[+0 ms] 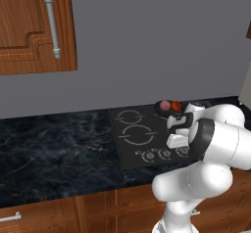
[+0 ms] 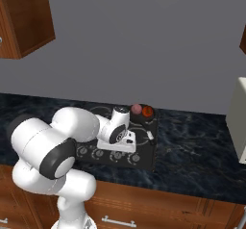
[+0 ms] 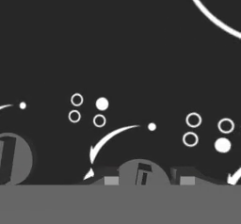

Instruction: Place the pan on the rear right burner on the stove. Then place the tomato and the onion in the pan and turn on the rear right burner.

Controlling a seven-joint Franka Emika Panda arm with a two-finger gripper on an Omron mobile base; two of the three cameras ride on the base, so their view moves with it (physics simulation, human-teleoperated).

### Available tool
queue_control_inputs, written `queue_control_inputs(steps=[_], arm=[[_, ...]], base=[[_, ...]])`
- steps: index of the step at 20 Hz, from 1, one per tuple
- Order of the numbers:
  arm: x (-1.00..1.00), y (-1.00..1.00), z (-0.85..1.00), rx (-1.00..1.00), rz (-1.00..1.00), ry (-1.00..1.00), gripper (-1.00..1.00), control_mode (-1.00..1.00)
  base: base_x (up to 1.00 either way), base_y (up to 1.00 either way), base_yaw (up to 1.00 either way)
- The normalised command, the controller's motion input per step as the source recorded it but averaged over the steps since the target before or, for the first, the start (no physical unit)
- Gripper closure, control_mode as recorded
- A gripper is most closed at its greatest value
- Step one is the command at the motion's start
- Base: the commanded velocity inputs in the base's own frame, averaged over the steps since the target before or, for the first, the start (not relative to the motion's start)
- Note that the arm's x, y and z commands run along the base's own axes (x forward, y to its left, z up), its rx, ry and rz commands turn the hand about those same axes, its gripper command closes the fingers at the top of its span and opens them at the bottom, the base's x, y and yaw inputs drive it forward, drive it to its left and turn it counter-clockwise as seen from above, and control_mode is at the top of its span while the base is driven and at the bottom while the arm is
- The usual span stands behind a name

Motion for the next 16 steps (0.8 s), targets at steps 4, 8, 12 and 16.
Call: queue_control_inputs(steps=[4, 8, 12, 16], arm=[[0.0, 0.0, -0.15, 0.0, 0.02, -0.01, 1.0, -1.0], [-0.09, -0.01, -0.26, 0.0, 0.14, 0.0, 1.0, -1.0], [-0.12, 0.0, -0.25, 0.0, 0.28, 0.01, 1.0, -1.0], [-0.04, 0.0, -0.16, 0.0, 0.34, 0.06, 1.0, -1.0]], base=[[0.0, 0.0, 0.0], [0.0, 0.0, 0.0], [0.0, 0.0, 0.0], [0.0, 0.0, 0.0]])
